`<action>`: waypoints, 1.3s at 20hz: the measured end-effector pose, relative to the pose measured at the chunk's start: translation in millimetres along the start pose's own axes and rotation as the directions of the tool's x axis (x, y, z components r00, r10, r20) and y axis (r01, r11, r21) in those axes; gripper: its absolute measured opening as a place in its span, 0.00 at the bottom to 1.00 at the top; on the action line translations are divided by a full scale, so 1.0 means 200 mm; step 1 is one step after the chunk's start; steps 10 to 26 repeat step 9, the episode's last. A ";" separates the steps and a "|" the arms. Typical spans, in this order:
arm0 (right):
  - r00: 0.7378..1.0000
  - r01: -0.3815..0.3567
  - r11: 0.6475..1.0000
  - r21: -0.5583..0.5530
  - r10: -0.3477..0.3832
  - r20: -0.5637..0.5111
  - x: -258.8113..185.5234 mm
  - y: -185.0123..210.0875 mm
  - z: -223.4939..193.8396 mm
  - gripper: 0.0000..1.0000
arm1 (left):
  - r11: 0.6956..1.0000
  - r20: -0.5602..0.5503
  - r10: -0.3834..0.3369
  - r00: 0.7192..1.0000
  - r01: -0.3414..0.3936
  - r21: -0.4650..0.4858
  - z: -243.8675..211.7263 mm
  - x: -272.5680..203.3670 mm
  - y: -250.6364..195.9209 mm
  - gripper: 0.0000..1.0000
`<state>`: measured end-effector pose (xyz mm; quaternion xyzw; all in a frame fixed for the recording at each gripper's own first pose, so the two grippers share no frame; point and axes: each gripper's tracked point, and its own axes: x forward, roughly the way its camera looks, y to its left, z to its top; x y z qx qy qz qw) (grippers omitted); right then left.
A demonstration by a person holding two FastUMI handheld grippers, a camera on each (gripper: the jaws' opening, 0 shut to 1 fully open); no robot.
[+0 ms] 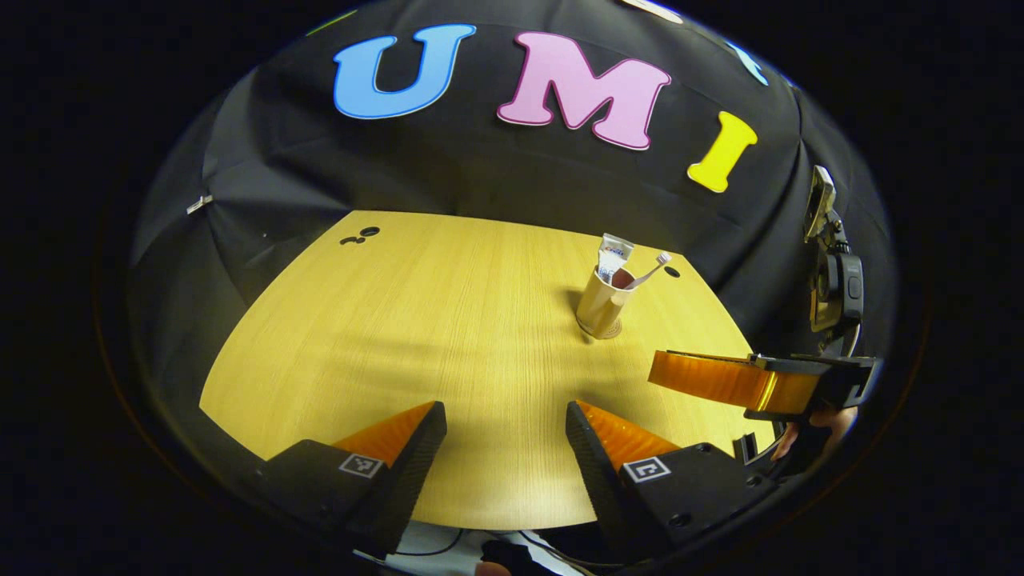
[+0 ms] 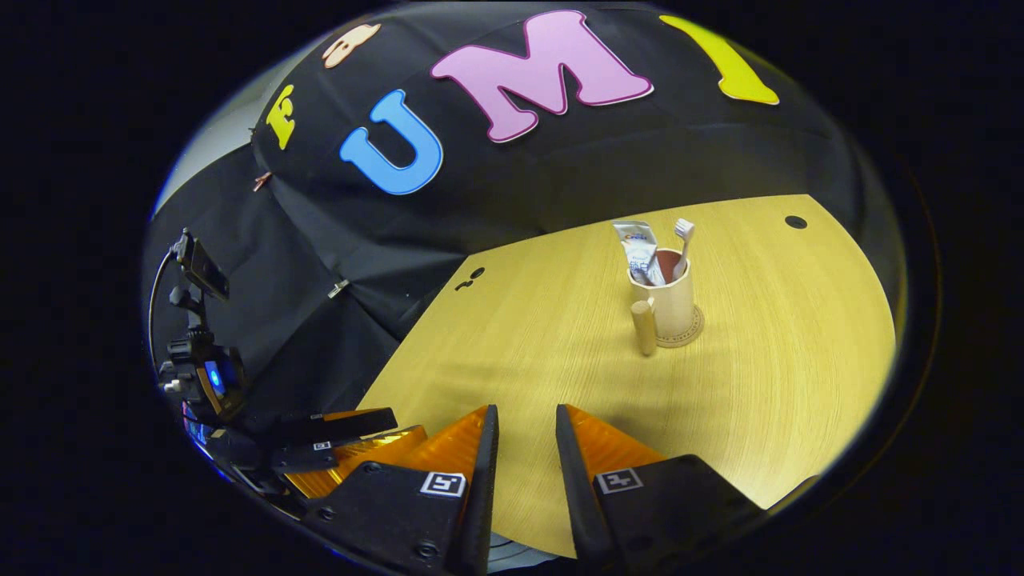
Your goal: Put the toothbrush and toothpaste on the desktop into the cup, then pick up the cup and place it on the coaster on the desktop.
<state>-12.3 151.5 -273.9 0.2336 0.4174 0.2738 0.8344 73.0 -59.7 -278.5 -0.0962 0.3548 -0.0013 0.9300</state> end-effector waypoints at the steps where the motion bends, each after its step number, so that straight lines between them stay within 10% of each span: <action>1: 1.000 -0.005 1.000 -0.001 0.004 -0.016 0.02 0.01 -0.02 0.44 | 1.000 0.002 0.010 1.000 -0.010 -0.004 -0.01 -0.01 0.01 0.93; 26: 0.993 -0.027 0.999 -0.034 0.023 -0.113 0.03 0.04 -0.12 0.45 | 0.999 0.012 0.028 1.000 -0.028 0.020 -0.04 -0.02 -0.08 0.93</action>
